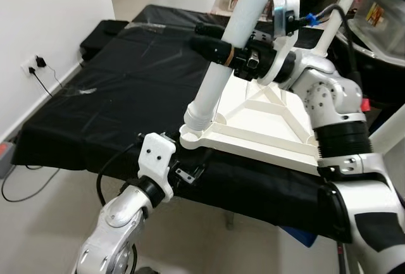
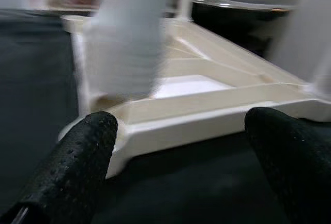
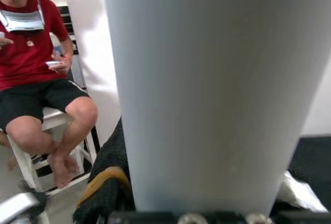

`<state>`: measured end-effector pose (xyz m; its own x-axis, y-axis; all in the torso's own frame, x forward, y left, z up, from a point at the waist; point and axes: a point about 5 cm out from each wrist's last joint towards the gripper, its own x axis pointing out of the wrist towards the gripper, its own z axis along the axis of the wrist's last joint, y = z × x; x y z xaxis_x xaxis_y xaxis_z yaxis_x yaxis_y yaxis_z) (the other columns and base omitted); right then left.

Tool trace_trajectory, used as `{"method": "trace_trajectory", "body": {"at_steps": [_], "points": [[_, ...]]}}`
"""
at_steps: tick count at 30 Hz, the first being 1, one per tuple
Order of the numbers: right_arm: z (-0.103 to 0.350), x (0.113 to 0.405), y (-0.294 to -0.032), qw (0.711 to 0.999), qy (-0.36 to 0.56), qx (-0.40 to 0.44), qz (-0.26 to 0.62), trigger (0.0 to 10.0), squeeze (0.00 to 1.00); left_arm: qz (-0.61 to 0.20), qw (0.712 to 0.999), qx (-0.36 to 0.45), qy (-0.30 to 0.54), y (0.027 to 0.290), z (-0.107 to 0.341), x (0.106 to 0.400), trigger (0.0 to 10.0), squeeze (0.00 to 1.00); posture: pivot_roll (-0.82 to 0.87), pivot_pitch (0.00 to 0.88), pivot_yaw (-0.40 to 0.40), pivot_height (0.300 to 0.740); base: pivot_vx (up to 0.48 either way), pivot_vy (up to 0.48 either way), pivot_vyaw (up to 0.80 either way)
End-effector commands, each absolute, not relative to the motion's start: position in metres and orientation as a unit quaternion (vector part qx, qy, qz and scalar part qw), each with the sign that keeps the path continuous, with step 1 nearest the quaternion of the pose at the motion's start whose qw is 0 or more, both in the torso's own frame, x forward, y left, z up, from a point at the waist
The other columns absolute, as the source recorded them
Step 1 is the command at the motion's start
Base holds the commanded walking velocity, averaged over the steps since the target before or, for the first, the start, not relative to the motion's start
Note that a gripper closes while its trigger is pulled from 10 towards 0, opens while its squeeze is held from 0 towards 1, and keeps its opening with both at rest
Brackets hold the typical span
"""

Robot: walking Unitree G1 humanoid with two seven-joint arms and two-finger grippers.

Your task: Building children table

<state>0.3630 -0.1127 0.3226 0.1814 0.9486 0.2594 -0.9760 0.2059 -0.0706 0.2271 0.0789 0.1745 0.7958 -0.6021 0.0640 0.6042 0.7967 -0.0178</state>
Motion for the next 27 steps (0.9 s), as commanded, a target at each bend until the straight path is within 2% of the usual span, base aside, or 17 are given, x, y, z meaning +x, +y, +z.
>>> {"method": "trace_trajectory", "body": {"at_steps": [1, 7, 13, 17, 21, 23, 27], "points": [[0.331, 0.365, -0.110, 0.756, -0.129, 0.038, 0.640, 10.0, 0.00, -0.348, 0.937, -0.035, -0.014, 0.071, 0.174, 0.217, 10.0, 0.00, 0.17, 0.240, -0.098, 0.740, 0.000, 0.000, 0.00], [0.339, 0.370, -0.107, 0.745, -0.125, 0.028, 0.655, 10.0, 0.00, -0.383, 0.922, -0.050, 0.002, 0.064, 0.172, 0.199, 10.0, 0.00, 0.17, 0.273, -0.105, 0.740, 0.000, 0.000, 0.00], [0.352, 0.370, -0.102, 0.729, -0.134, 0.010, 0.672, 10.0, 0.00, -0.372, 0.926, -0.048, 0.034, 0.069, 0.159, 0.185, 10.0, 0.00, 0.17, 0.296, -0.113, 0.740, 0.000, 0.000, 0.00], [0.356, 0.368, -0.092, 0.708, -0.145, 0.008, 0.691, 10.0, 0.00, -0.366, 0.928, -0.056, 0.047, 0.070, 0.156, 0.182, 10.0, 0.00, 0.17, 0.298, -0.118, 0.740, 0.000, 0.000, 0.00], [0.352, 0.368, -0.072, 0.694, -0.141, 0.003, 0.706, 10.0, 0.00, -0.366, 0.927, -0.058, 0.051, 0.069, 0.157, 0.181, 10.0, 0.00, 0.18, 0.294, -0.121, 0.740, 0.000, 0.000, 0.00], [0.348, 0.365, -0.053, 0.674, -0.137, 0.000, 0.725, 10.0, 0.00, -0.363, 0.929, -0.057, 0.050, 0.069, 0.158, 0.180, 10.0, 0.00, 0.19, 0.284, -0.127, 0.740, 0.000, 0.000, 0.00], [0.345, 0.363, -0.042, 0.665, -0.134, -0.003, 0.735, 10.0, 0.00, -0.360, 0.930, -0.057, 0.049, 0.070, 0.158, 0.181, 10.0, 0.00, 0.19, 0.279, -0.130, 0.740, 0.000, 0.000, 0.00]]}}
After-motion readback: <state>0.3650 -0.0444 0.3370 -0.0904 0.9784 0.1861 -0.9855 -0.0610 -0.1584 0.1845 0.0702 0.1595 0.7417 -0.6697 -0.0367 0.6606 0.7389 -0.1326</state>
